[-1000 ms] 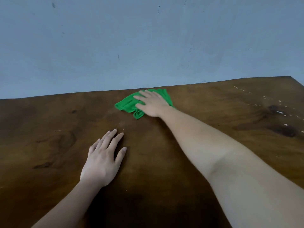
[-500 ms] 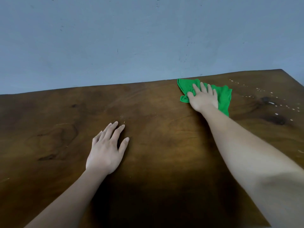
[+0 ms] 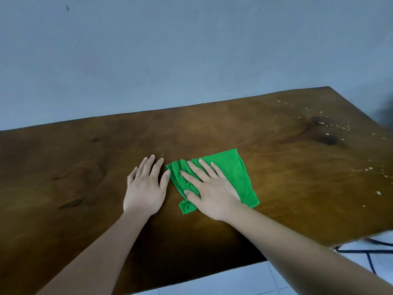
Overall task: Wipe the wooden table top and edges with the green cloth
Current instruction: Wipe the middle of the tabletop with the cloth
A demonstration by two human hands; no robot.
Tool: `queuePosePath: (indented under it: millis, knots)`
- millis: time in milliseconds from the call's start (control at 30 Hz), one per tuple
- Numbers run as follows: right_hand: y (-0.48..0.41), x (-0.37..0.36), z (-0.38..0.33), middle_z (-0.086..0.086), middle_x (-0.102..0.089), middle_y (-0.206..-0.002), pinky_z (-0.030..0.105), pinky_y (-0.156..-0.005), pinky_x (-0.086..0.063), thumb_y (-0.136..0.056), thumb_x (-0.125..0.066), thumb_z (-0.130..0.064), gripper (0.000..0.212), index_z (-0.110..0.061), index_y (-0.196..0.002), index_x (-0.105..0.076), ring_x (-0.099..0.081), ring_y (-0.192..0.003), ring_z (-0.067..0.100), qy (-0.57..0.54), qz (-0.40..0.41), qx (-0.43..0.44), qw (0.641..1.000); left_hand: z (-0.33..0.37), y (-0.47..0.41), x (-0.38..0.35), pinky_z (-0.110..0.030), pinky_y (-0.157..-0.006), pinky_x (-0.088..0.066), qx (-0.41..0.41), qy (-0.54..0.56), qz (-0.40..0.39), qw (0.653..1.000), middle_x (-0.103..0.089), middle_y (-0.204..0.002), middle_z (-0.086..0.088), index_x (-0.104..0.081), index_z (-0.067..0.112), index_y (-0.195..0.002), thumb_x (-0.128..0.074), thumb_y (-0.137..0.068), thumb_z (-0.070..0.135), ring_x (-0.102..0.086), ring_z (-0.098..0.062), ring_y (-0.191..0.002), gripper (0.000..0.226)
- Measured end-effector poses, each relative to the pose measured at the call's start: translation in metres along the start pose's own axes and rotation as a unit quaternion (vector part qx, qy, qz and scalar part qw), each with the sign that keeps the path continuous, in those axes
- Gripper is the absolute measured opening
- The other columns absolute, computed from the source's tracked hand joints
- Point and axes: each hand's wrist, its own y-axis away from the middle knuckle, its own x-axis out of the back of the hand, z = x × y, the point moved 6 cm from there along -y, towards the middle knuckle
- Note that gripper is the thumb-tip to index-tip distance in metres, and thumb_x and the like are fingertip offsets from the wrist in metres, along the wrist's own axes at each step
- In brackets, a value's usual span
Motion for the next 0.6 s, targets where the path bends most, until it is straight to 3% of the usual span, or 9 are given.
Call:
queuePosePath:
  millis: [267, 367, 467, 533, 600]
  knots:
    - [0.105, -0.010, 0.019, -0.017, 0.009, -0.183, 0.039, -0.135, 0.012, -0.114, -0.025, -0.068, 0.064, -0.050, -0.174, -0.009, 0.020, -0.167, 0.007, -0.011, 0.016, 0.014, 1.000, -0.002, -0.002, 0.001, -0.049, -0.137, -0.009, -0.010, -0.008, -0.002, 1.000, -0.015, -0.185, 0.004, -0.025, 0.036, -0.175, 0.004, -0.104, 0.078, -0.007, -0.019, -0.172, 0.087]
    - [0.129, -0.003, 0.079, -0.019, 0.007, -0.183, 0.041, -0.138, 0.005, -0.113, -0.026, -0.067, 0.063, -0.054, -0.173, -0.011, 0.016, -0.168, 0.005, -0.019, 0.036, -0.059, 0.997, -0.001, -0.001, 0.002, -0.049, -0.137, -0.008, -0.008, -0.009, -0.011, 1.000, -0.013, -0.185, 0.004, -0.023, 0.034, -0.175, -0.002, -0.107, 0.076, -0.004, -0.019, -0.172, 0.083]
    - [0.140, 0.002, 0.133, -0.017, 0.008, -0.183, 0.044, -0.137, 0.002, -0.106, -0.014, -0.071, 0.068, -0.055, -0.172, -0.010, 0.010, -0.170, 0.011, -0.022, 0.058, -0.198, 0.978, 0.003, 0.002, 0.003, -0.049, -0.137, -0.007, -0.006, -0.006, -0.019, 1.000, -0.012, -0.186, 0.004, -0.022, 0.034, -0.176, -0.004, -0.107, 0.075, -0.001, -0.018, -0.172, 0.082]
    - [0.132, -0.001, 0.134, -0.013, 0.014, -0.182, 0.048, -0.137, 0.006, -0.103, -0.008, -0.070, 0.073, -0.051, -0.173, -0.002, 0.014, -0.170, 0.019, -0.026, 0.055, -0.267, 0.962, 0.005, 0.003, 0.003, -0.049, -0.137, -0.007, 0.000, -0.005, -0.016, 1.000, -0.012, -0.185, 0.004, -0.022, 0.035, -0.175, -0.006, -0.107, 0.076, 0.000, -0.017, -0.172, 0.081]
    - [0.118, -0.004, 0.109, -0.008, 0.020, -0.182, 0.054, -0.136, 0.008, -0.105, -0.008, -0.068, 0.074, -0.046, -0.174, 0.004, 0.019, -0.169, 0.027, -0.030, 0.047, -0.272, 0.961, 0.007, 0.005, 0.003, -0.049, -0.137, -0.007, 0.007, -0.006, -0.017, 1.000, -0.012, -0.185, 0.005, -0.022, 0.035, -0.175, -0.009, -0.107, 0.075, -0.001, -0.016, -0.172, 0.080]
